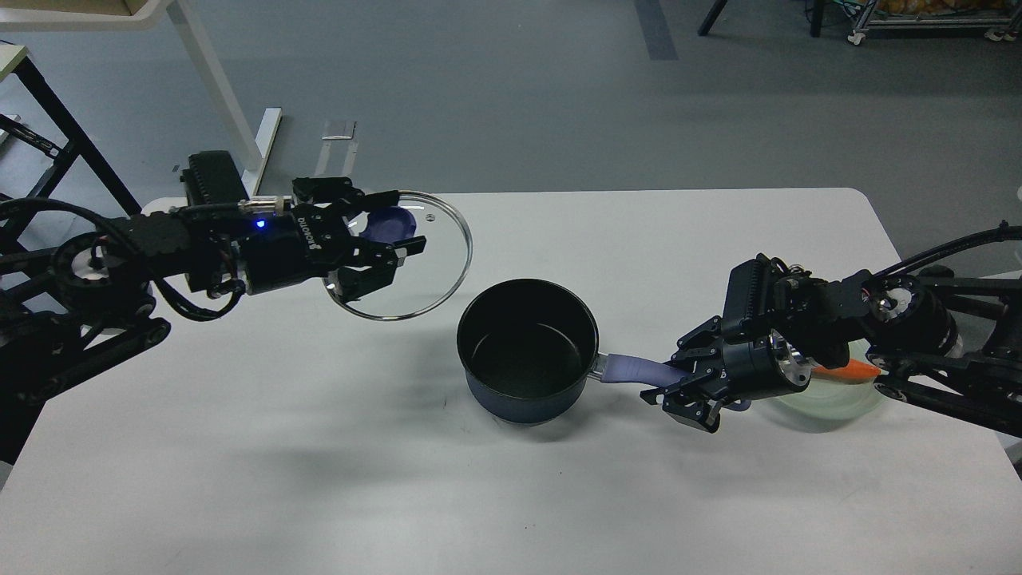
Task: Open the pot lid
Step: 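Lift the glass lid off the pot with the left gripper, moving it aside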
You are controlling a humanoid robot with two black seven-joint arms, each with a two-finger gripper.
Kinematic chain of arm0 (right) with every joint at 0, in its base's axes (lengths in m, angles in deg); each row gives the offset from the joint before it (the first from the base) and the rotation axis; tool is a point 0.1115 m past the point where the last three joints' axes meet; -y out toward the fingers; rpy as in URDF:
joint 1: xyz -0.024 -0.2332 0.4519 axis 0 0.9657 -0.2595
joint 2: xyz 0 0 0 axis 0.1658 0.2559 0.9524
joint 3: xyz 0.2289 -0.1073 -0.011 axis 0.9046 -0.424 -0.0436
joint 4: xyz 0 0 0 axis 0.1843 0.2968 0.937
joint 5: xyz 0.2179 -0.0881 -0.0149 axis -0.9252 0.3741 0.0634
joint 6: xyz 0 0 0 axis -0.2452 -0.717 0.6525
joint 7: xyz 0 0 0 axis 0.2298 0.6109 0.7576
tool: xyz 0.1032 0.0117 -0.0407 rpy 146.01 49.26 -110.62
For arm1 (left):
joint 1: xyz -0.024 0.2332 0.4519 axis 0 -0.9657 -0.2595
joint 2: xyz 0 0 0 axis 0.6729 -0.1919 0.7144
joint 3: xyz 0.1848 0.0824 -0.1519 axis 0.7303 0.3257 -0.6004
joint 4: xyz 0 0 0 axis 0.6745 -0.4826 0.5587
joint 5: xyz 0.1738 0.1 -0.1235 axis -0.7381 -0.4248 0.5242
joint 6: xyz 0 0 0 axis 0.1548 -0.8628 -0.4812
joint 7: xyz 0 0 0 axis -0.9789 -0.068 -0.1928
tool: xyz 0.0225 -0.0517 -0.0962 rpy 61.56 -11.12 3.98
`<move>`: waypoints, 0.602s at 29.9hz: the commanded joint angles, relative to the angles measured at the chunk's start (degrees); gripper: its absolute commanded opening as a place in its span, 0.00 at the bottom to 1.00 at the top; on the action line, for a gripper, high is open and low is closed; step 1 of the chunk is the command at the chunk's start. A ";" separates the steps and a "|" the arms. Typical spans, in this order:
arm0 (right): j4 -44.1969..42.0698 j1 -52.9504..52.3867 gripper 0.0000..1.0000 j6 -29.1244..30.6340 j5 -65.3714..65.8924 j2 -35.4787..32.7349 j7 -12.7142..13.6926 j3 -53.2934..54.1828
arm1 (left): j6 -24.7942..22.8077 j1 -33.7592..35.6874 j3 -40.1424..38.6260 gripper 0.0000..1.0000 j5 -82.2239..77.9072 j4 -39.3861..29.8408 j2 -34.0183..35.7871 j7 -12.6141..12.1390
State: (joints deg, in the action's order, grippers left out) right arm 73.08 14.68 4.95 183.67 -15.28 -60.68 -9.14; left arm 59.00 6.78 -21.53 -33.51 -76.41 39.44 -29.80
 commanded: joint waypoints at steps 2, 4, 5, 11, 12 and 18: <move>0.00 0.03 0.33 -0.01 -0.02 0.07 0.00 0.00 | 5.80 -5.52 3.25 0.40 0.63 0.15 5.99 0.00; 0.00 -0.06 0.33 -0.01 -0.02 0.07 0.00 0.00 | 7.74 -8.07 4.57 0.41 2.12 0.68 7.05 0.00; 0.00 -0.06 0.33 -0.01 -0.02 -0.02 0.00 0.00 | 8.53 -9.21 5.01 0.41 2.92 0.76 7.23 0.00; 0.00 -0.06 0.33 -0.01 -0.02 -0.10 0.00 0.00 | 9.56 -14.40 5.37 0.41 4.77 3.57 6.71 0.00; 0.00 -0.06 0.33 -0.01 -0.02 -0.10 0.00 0.00 | 9.56 -14.84 5.45 0.42 4.94 4.54 6.53 0.00; 0.00 -0.06 0.33 -0.01 -0.02 -0.10 0.00 0.00 | 9.56 -17.40 5.72 0.42 7.67 10.60 3.81 0.00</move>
State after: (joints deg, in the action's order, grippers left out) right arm 73.08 14.62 4.95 183.66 -15.39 -60.67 -9.14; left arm 68.58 -9.92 -15.87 -26.79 -68.36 45.15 -29.82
